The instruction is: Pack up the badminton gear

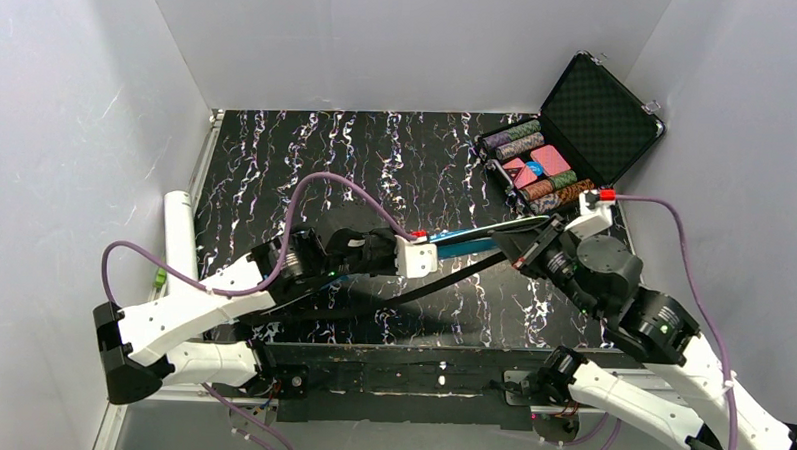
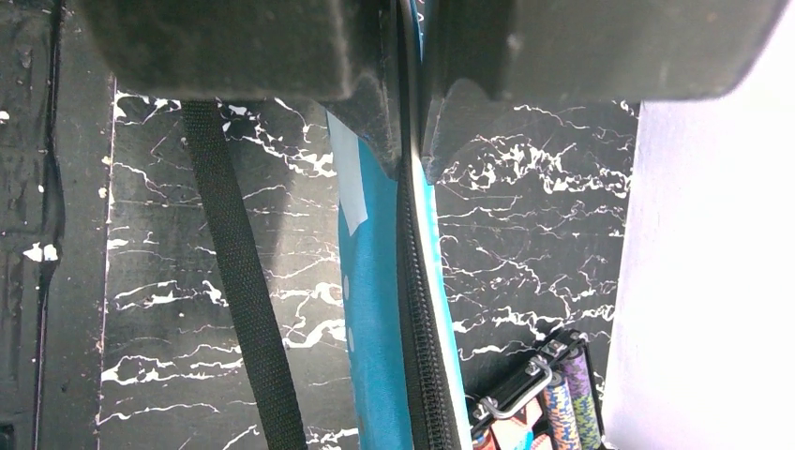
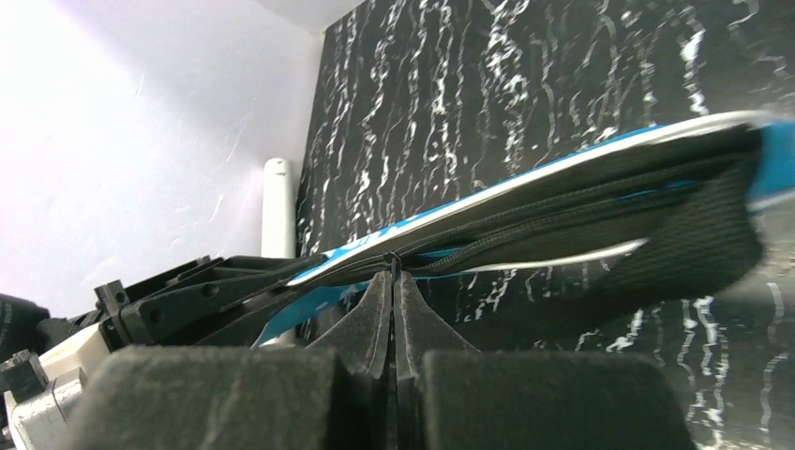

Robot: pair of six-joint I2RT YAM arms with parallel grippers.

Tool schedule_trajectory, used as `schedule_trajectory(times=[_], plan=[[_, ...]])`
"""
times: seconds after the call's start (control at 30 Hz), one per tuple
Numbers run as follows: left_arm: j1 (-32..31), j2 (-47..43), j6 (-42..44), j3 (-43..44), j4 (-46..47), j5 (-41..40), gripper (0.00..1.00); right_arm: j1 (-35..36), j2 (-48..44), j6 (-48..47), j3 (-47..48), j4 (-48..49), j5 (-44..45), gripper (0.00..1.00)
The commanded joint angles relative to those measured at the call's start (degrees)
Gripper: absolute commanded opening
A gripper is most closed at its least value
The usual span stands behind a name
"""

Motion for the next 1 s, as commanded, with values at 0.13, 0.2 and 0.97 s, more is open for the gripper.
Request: schedule_trajectory(times=[0.13,0.2,0.97], plan=[[0.2,-2.3,1.1,0.6,-0.5,-1.7,0.00,-0.6,-2.7,-4.6,9.1,-8.0,15.3,0.01],[0.2,-2.3,1.0,0.6,-0.5,-1.7,0.00,-0.6,-3.8,-4.5,9.7,-10.1,17.4,0.01],[0.5,8.1,9.7,6.8,-3.3,-1.3,0.00,-0.6,-4.4,0.2,17.6,-25.2,25.0,0.36]])
